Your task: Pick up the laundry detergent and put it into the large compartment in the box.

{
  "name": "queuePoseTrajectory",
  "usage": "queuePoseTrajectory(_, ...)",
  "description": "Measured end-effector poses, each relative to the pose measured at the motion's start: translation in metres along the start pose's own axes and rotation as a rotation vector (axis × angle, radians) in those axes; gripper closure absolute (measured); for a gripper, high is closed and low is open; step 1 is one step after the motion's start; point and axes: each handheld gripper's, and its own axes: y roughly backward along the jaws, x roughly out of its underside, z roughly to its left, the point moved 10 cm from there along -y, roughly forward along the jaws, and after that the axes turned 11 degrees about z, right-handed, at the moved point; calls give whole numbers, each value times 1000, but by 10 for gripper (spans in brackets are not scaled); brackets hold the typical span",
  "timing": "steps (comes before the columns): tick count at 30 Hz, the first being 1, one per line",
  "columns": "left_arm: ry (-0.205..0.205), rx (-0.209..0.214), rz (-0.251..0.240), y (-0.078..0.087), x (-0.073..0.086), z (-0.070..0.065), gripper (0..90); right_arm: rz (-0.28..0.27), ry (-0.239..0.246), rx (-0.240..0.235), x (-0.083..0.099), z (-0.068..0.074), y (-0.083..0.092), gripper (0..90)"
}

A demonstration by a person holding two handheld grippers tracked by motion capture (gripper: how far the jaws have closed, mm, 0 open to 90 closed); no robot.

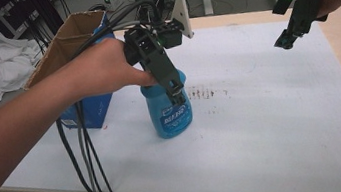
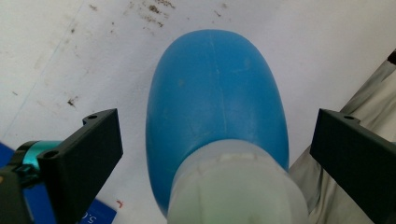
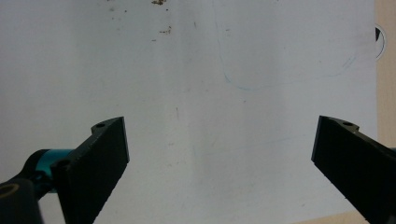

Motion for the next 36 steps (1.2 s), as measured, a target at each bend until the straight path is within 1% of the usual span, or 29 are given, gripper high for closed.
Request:
queuePoseTrajectory(3, -2, 0, 3, -2, 0, 0, 26, -3, -4, -2, 0, 0, 0, 31)
queuePoseTrajectory(4, -9, 1, 0, -2, -1, 0, 50, -4, -2, -2, 0, 0, 0, 31)
queuePoseTrajectory(5, -5, 1, 0, -2, -1, 0, 79, -4, -1, -2, 0, 0, -1, 30)
queuePoseTrajectory(8, -1, 2, 7, -3, 0, 1, 79, -6, 2, -2, 0, 0, -1, 30)
queuePoseTrajectory(13, 9, 1, 1, -4, 0, 2, 79, -3, -1, -4, -1, 0, -1, 30)
queuePoseTrajectory(14, 6, 2, 4, -4, 0, 2, 105, -4, 9, -1, -1, -1, -1, 30)
queuePoseTrajectory(17, 9, -1, 5, -4, 0, 2, 111, -6, 6, -4, -2, 0, -1, 31)
queuePoseTrajectory(19, 7, 0, 3, -4, 0, 2, 138, -6, 9, -3, -2, -1, -2, 30)
queuePoseTrajectory(23, 11, 2, -1, -3, 0, 2, 161, -5, 12, -1, -2, -1, -2, 30)
queuePoseTrajectory(24, 14, 2, -3, -3, -1, 2, 167, -5, 6, -2, -2, -1, -2, 30)
queuePoseTrajectory(27, 13, -4, -8, -3, -1, 3, 190, -4, 5, -1, -1, -1, -2, 30)
queuePoseTrajectory(30, 10, -13, 0, -4, -1, 3, 195, -4, 6, -3, -2, -1, -2, 31)
queuePoseTrajectory(33, 5, -13, 3, -4, -1, 3, 230, -4, 12, -1, -2, -1, -2, 30)
queuePoseTrajectory(36, 0, -13, -2, -4, -2, 3, 263, -6, 7, -3, -3, -1, -2, 30)
